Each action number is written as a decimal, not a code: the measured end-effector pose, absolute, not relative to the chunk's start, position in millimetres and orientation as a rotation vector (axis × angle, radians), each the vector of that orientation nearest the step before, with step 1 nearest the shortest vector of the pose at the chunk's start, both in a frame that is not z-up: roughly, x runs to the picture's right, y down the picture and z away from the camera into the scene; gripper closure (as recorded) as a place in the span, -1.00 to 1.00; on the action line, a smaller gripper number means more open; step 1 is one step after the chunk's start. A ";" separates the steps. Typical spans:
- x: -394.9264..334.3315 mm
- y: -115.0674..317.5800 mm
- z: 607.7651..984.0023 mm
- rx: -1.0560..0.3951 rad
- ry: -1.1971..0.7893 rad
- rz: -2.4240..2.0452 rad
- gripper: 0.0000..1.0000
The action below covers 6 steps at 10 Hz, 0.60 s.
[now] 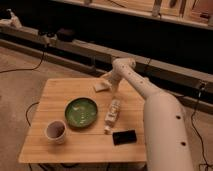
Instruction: Place the white sponge in the ceramic bowl
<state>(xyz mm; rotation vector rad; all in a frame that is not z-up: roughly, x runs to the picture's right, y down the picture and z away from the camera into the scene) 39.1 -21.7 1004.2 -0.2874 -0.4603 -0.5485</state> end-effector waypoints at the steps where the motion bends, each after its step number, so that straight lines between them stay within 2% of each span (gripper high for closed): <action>1: 36.6 -25.1 1007.5 -0.287 -0.462 -0.549 -0.60; 6: 20.2 -36.4 1014.8 -0.261 -0.468 -0.563 -0.60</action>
